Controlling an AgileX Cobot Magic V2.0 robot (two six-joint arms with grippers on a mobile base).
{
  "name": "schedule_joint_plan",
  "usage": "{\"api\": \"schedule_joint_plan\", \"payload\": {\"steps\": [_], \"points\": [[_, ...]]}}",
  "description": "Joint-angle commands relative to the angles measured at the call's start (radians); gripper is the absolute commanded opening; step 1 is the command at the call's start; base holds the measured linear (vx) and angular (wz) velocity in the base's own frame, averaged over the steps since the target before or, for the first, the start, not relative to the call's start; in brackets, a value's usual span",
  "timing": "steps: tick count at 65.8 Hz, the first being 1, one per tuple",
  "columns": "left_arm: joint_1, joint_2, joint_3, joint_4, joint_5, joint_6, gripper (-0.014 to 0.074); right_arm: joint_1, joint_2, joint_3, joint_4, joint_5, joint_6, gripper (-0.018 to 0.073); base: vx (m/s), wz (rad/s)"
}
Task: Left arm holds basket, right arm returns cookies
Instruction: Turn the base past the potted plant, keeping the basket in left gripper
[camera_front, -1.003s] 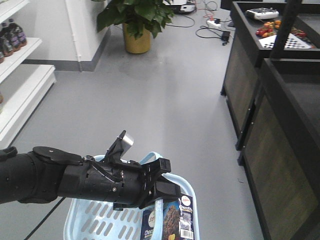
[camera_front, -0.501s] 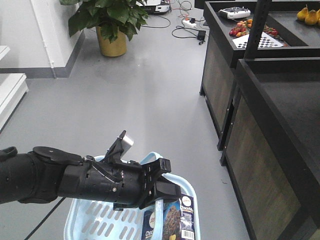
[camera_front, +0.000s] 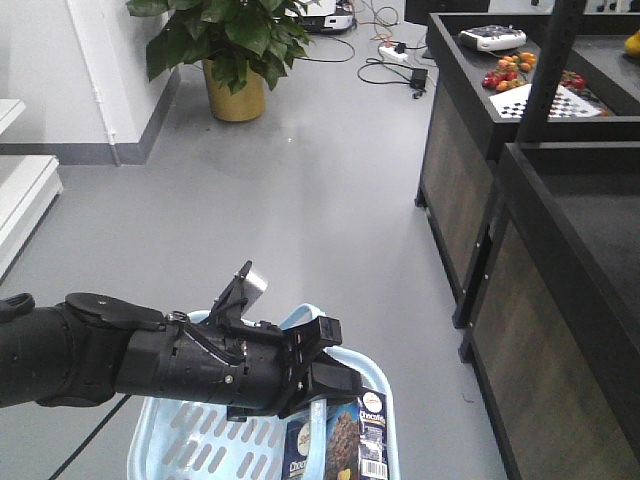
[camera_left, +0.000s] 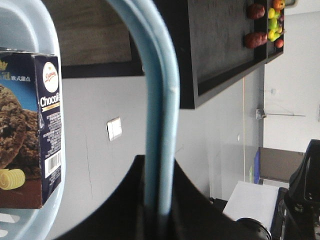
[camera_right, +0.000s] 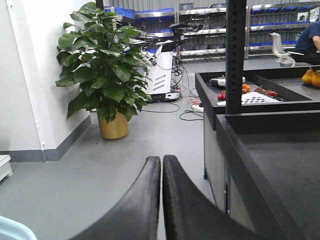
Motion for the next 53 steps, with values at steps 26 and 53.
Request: {"api": "schedule_joint_plan", "payload": {"steps": [26, 53], "points": [[-0.001, -0.046, -0.028, -0.055, 0.052, 0.001, -0.0006, 0.001, -0.010, -0.001, 0.000, -0.072, -0.002, -0.0009, 0.27, 0.11], [-0.001, -0.046, -0.028, -0.055, 0.052, 0.001, -0.0006, 0.001, -0.010, -0.001, 0.000, -0.072, -0.002, -0.0009, 0.28, 0.00]]}}
